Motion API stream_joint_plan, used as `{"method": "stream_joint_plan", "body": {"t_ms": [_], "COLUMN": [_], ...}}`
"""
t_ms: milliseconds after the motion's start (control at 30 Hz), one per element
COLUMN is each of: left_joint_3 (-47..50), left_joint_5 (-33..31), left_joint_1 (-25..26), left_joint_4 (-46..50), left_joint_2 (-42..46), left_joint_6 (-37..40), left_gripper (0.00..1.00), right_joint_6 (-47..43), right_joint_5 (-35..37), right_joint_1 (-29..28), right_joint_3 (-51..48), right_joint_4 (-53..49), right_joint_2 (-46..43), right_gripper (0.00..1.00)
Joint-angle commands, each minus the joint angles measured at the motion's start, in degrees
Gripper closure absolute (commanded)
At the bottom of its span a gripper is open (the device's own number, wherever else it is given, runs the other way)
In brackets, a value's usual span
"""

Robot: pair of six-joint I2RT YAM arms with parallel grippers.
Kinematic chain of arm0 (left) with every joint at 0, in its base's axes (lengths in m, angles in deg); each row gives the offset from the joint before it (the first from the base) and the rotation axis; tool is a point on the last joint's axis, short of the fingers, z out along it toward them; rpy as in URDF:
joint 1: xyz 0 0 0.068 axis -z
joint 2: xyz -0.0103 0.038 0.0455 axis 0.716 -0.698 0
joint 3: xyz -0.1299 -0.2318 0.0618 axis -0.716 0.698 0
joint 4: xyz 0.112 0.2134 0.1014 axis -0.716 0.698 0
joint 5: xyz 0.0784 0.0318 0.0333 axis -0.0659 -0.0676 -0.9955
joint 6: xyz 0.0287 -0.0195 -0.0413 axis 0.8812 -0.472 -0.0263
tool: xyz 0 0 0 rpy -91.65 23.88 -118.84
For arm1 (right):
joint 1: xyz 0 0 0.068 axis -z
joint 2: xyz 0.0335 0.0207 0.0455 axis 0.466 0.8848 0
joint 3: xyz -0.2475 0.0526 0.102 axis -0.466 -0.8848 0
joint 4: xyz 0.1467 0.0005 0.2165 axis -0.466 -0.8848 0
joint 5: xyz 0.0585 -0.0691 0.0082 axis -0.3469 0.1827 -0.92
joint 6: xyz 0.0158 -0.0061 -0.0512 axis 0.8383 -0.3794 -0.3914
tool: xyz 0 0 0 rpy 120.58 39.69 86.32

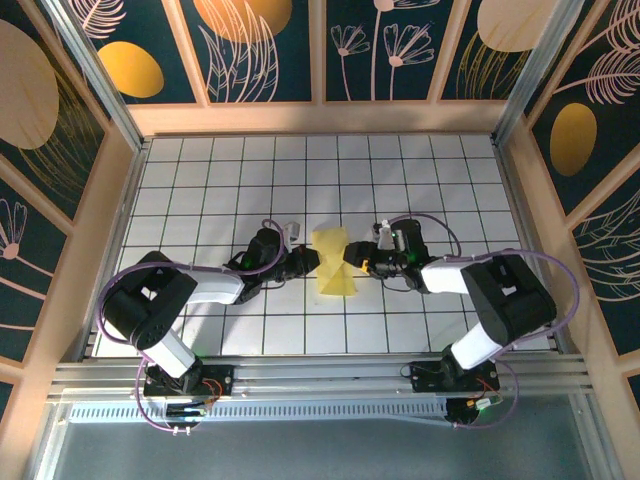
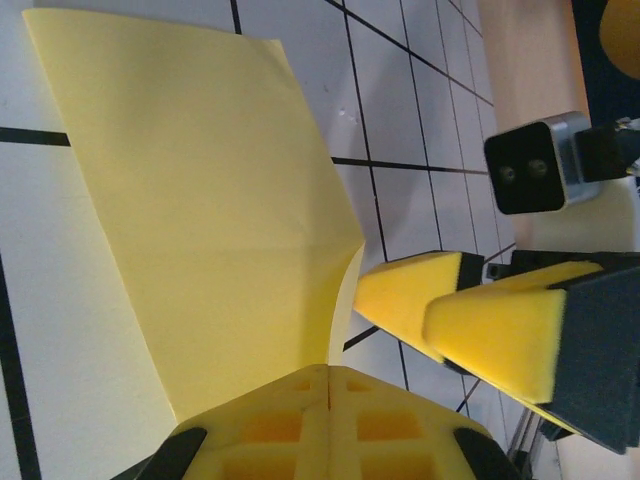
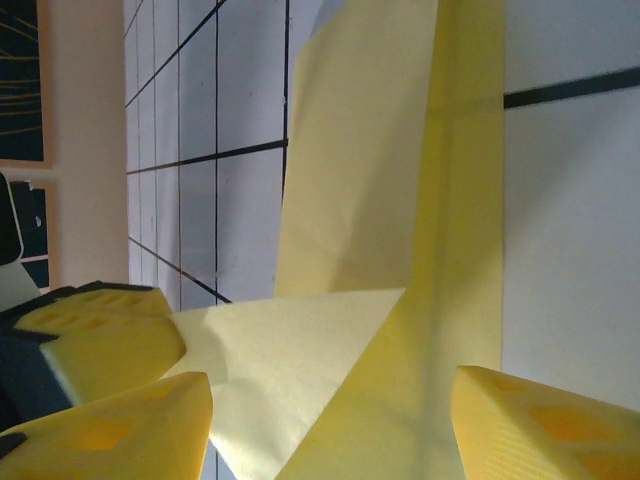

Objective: Fold a paper plane with a square sheet of paper (fold left side to right side)

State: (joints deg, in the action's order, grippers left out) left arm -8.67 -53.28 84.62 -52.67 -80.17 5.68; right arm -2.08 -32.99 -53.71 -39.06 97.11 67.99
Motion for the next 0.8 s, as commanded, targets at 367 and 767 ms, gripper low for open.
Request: {"method": "stream_joint_plan", "body": {"t_ms": [367, 767], "left_joint_3": [1.3, 2.2], "left_joint_5": [-1.6, -5.8], "left_joint_1": [-0.5, -0.5], "left_joint_4": [-0.9, 2.0], "left_joint_2": [0.8, 3.1], "left_joint_6": [-0.7, -0.6], "left_gripper": [1.00, 0.76], "right_joint_6": [5.2, 3.7], "right_joint_5": [-3.0, -0.3], "right_joint_1": [-3.0, -3.4], "right_joint_3": [4.3, 4.7], "right_joint_4": [13.6, 11.1], "right_joint_2": [9.4, 10.5], "right_gripper": [0.43, 0.87]}}
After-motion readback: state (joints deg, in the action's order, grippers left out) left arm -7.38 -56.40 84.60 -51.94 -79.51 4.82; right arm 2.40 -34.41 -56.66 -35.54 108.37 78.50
